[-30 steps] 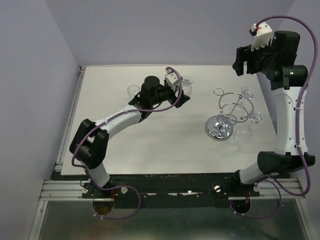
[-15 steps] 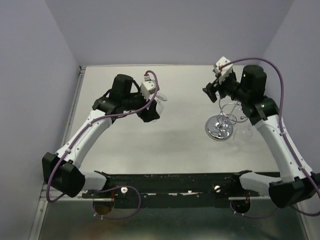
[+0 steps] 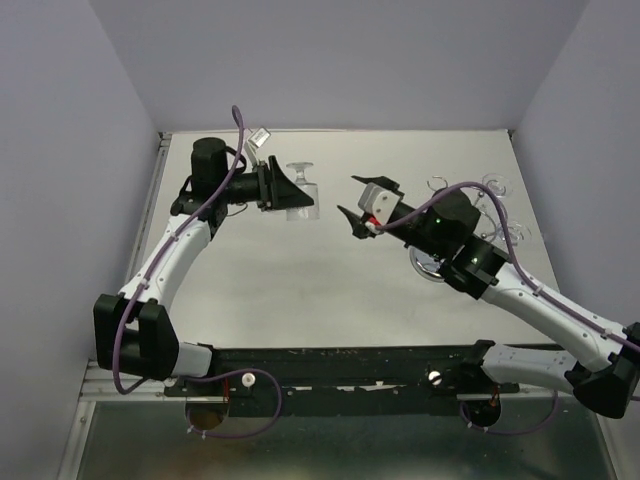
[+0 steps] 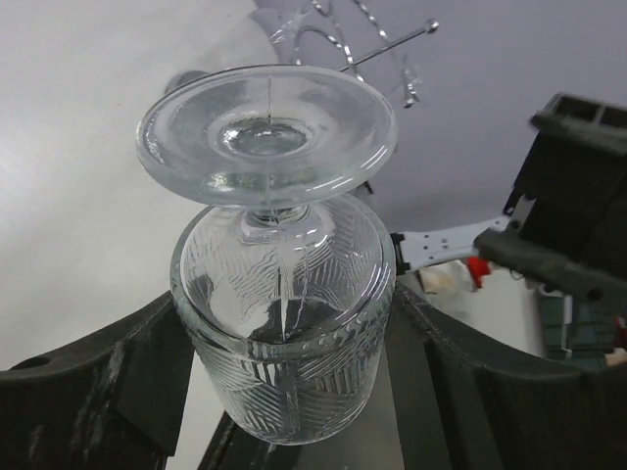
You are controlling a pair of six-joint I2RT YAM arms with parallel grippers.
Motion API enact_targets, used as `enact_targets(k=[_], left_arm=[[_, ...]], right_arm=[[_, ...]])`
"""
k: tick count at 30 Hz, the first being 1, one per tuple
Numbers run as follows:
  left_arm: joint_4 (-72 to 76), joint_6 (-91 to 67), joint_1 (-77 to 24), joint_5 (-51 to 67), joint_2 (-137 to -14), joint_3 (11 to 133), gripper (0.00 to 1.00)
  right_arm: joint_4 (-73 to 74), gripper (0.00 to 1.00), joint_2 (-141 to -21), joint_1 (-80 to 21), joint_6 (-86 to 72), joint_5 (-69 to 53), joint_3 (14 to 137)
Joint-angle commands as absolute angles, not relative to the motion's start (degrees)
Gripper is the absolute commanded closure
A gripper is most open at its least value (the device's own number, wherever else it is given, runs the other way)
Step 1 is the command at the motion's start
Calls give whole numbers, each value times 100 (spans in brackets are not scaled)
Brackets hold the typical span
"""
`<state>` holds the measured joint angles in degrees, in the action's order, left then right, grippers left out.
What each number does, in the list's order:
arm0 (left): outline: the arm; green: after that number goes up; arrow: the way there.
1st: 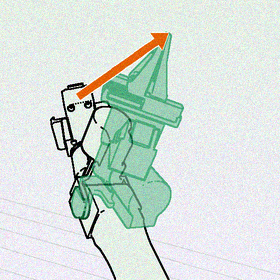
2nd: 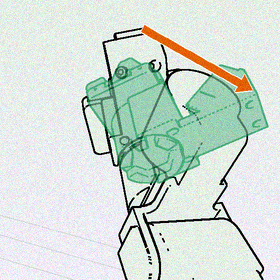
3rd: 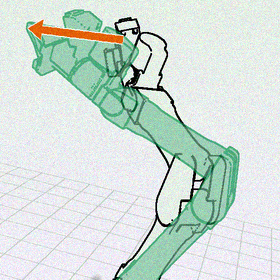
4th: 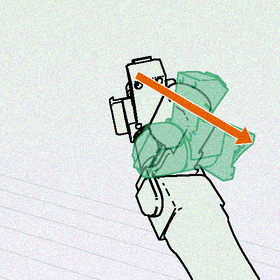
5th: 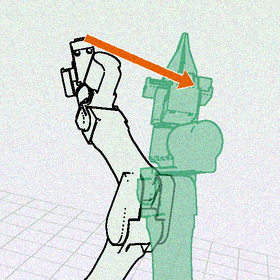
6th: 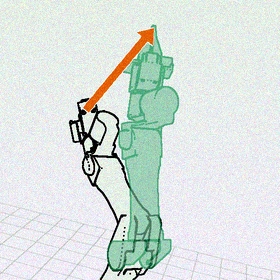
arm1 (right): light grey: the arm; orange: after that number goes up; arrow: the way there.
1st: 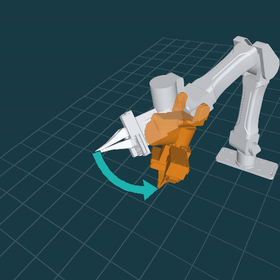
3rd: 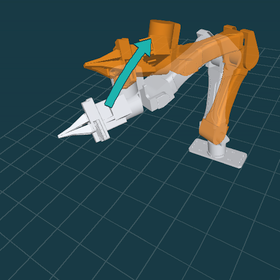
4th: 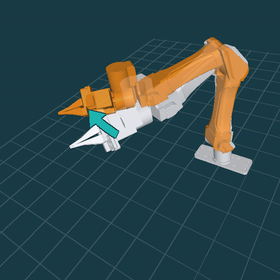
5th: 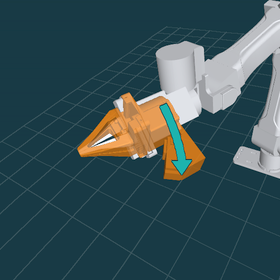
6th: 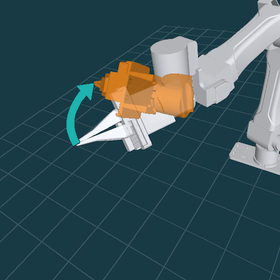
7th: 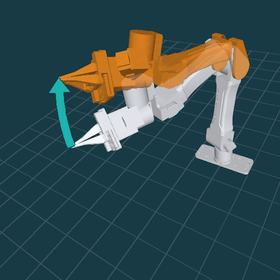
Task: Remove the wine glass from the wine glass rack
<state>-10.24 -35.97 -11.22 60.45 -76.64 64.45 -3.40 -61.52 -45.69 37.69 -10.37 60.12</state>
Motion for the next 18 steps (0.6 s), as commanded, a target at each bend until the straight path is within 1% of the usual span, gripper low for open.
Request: enact_targets(k=[1, 2, 4, 6, 9, 18], left_arm=[[1919, -6839, -950, 7057, -8172, 6663, 100], [2360, -7543, -888, 7101, -8330, 6645, 100], [2381, -8066, -800, 6988, -8560, 6750, 100], [2662, -8392, -765, 6865, -8674, 6785, 100], [2541, -8718, -756, 6698, -8780, 6838, 100], [1847, -9387, -756, 6390, -8666, 6776, 100]], right_arm=[[-932, 34, -6477, -5132, 4007, -343, 6011], [-940, 35, -6565, -5211, 4060, -299, 6047], [-984, 40, -6793, -5308, 4034, -168, 6187], [-1255, 45, -6986, -5405, 4043, 200, 6275], [-1695, 50, -7224, -5537, 4122, 667, 6328], [-2047, 51, -7637, -5774, 4228, 1160, 6425]])
